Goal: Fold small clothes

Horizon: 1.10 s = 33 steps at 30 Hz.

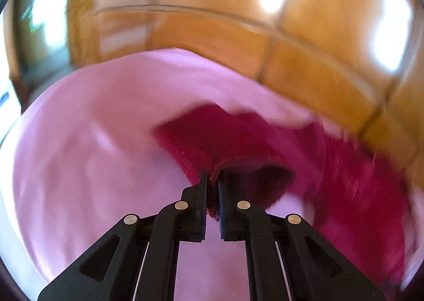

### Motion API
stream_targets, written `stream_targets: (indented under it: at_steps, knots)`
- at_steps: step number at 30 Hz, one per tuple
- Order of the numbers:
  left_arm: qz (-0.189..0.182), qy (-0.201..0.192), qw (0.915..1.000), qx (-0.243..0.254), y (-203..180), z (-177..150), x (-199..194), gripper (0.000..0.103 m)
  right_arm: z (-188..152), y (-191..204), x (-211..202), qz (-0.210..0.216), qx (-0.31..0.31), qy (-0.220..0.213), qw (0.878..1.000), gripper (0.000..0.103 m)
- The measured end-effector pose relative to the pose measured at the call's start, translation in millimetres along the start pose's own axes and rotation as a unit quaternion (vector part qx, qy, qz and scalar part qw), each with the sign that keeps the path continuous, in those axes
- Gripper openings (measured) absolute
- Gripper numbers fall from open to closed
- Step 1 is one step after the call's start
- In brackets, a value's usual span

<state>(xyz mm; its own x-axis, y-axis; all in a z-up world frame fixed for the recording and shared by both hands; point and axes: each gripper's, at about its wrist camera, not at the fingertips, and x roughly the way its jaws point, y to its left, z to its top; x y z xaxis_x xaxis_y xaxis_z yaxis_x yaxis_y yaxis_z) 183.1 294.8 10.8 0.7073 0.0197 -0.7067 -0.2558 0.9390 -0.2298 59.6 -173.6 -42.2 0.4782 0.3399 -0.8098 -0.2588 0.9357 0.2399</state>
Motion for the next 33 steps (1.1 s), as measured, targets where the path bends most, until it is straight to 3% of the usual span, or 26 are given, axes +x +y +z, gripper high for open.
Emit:
stream_targets:
  at_steps: [4,9,11,13,16,18,20,22,24,26,28,29,30,32,33]
  knots:
    - [-0.011,-0.018,0.9930,-0.116,66.7,33.7,-28.6,0.005,2.3,0.9,1.5,-0.002,0.003,-0.001,1.000,0.099]
    - [0.029,-0.020,0.9813,-0.189,123.5,61.8,-30.4,0.004,1.9,4.5,2.3,-0.011,0.002,0.000,1.000,0.099]
    - [0.049,-0.012,0.9781,-0.202,135.2,70.1,-23.6,0.004,1.9,5.0,2.6,-0.013,0.001,0.001,1.000,0.099]
    - [0.092,-0.001,0.9752,-0.201,145.4,76.5,-12.2,0.004,1.9,5.6,2.4,-0.015,0.001,0.002,1.000,0.099]
    - [0.166,0.032,0.9638,-0.206,162.3,75.2,8.8,0.003,1.7,6.0,2.8,-0.018,0.002,0.001,1.000,0.099]
    - [0.204,0.061,0.9511,-0.224,178.5,67.4,23.8,0.002,1.3,6.8,3.5,-0.022,0.000,0.000,1.000,0.099]
    - [0.227,0.076,0.9423,-0.234,187.9,59.6,31.8,0.002,1.7,7.9,4.5,-0.027,-0.004,0.002,1.000,0.099]
    - [0.228,0.082,0.9402,-0.239,189.2,50.1,34.4,0.002,2.8,6.6,4.8,-0.026,-0.003,0.003,1.000,0.099]
    - [0.232,0.077,0.9420,-0.230,180.1,42.4,26.8,0.002,3.9,5.2,3.8,-0.023,0.001,0.003,1.000,0.099]
    - [0.213,0.073,0.9510,-0.212,163.4,34.8,15.4,0.004,6.3,2.0,1.6,-0.016,0.006,0.006,1.000,0.099]
    - [0.178,0.060,0.9661,-0.176,138.5,23.5,-0.5,0.030,9.8,-3.9,-5.9,-0.010,0.015,0.005,1.000,0.097]
    - [0.139,0.054,0.9772,-0.151,119.9,10.2,-14.2,0.054,11.0,-7.4,-10.5,-0.015,0.019,0.001,1.000,0.096]
    - [0.109,0.049,0.9835,-0.136,107.5,0.8,-22.7,0.062,11.4,-13.4,-17.4,-0.027,0.026,-0.007,0.999,0.096]
    - [0.021,0.059,0.9940,-0.090,73.1,-32.5,-43.5,0.062,11.1,-35.5,-33.9,-0.049,0.052,-0.022,0.997,0.096]
    - [-0.017,0.071,0.9945,-0.076,61.9,-47.5,-51.3,0.062,9.5,-47.3,-41.4,-0.060,0.066,-0.027,0.996,0.096]
